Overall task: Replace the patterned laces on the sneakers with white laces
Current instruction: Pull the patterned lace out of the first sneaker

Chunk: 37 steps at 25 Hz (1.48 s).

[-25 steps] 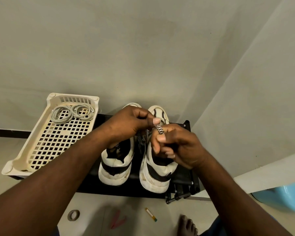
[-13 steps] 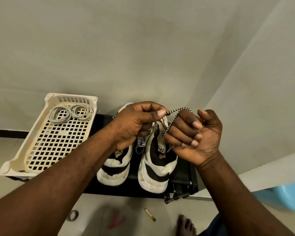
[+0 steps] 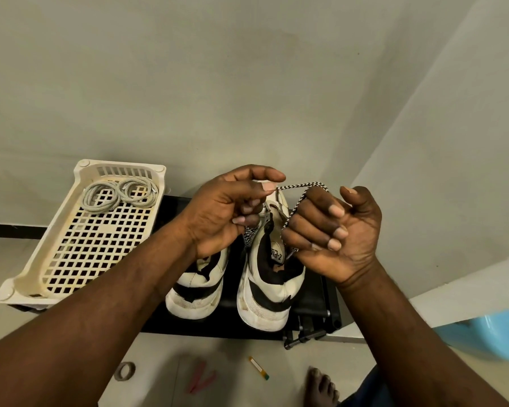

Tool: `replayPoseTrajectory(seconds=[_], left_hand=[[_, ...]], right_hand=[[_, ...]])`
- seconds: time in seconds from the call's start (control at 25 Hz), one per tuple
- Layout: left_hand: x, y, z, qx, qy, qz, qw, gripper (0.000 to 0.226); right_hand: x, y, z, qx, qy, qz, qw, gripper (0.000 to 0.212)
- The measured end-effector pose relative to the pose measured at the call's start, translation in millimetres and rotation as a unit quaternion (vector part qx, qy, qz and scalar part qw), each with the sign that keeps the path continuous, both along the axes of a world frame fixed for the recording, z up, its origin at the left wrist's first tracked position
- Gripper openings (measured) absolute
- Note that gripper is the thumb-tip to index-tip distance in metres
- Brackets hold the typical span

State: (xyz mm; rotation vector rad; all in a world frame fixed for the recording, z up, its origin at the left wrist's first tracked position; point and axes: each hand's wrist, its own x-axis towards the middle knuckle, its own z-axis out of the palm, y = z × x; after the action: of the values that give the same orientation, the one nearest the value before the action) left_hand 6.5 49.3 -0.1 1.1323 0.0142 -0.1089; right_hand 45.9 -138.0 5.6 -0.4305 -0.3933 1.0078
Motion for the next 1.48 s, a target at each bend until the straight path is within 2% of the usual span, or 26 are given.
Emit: replayPoseTrajectory(seconds=[0.12, 0.24, 0.36, 0.44, 0.56, 0.68, 0.72, 0.8, 0.92, 1.0, 1.04, 1.12, 1.28, 1.4, 1.48], left_hand=[[-3, -8, 1, 0.074, -0.013, 0.043, 0.996, 0.021], [-4, -15, -3, 0.160, -0.037, 0.114, 0.980, 0.010], [-2, -16, -14, 0.371, -0.083, 0.132, 0.915, 0.009], [-2, -20, -17, 0.450, -0.069, 0.109, 0.884, 0.010], [-4, -28, -17, 0.504, -0.052, 0.066, 0.860, 0.013], [-6, -29, -13, 0.462, -0.033, 0.040, 0.885, 0.021], [-6, -28, -11, 0.428, -0.016, 0.030, 0.903, 0.023], [-8, -27, -4, 0.347, 0.014, 0.026, 0.937, 0.027], [-10, -23, 4, 0.249, 0.032, 0.062, 0.966, 0.027], [-12, -22, 7, 0.204, 0.028, 0.077, 0.976, 0.027], [-12, -22, 6, 0.181, 0.024, 0.081, 0.980, 0.029], [-12, -23, 7, 0.173, 0.019, 0.073, 0.982, 0.031], [-11, -16, 15, 0.197, 0.028, 0.082, 0.977, 0.040], [-9, -6, 18, 0.182, 0.030, 0.093, 0.978, 0.041], [-9, -3, 17, 0.104, 0.041, 0.092, 0.989, 0.038]], right_hand=[[1, -1, -2, 0.010, 0.009, 0.000, 1.000, 0.042], [1, -2, -5, 0.028, 0.011, -0.001, 1.000, 0.041], [5, -1, -7, 0.066, 0.020, -0.033, 0.997, 0.043], [12, -2, -7, 0.082, 0.012, -0.092, 0.992, 0.045], [23, -10, -6, 0.078, -0.023, -0.210, 0.974, 0.049], [31, -13, -8, 0.015, -0.108, -0.319, 0.942, 0.045], [32, -12, -11, -0.047, -0.165, -0.364, 0.915, 0.041], [31, -10, -16, -0.210, -0.317, -0.425, 0.821, 0.042], [23, -6, -28, -0.394, -0.536, -0.370, 0.648, 0.034], [19, -1, -35, -0.450, -0.632, -0.333, 0.536, 0.019], [17, 3, -36, -0.464, -0.658, -0.326, 0.496, 0.022], [18, 5, -37, -0.473, -0.666, -0.344, 0.462, 0.034], [21, -1, -34, -0.528, -0.656, -0.337, 0.421, 0.030], [25, -4, -35, -0.561, -0.627, -0.338, 0.422, 0.038], [22, -1, -37, -0.553, -0.632, -0.337, 0.426, 0.047]])
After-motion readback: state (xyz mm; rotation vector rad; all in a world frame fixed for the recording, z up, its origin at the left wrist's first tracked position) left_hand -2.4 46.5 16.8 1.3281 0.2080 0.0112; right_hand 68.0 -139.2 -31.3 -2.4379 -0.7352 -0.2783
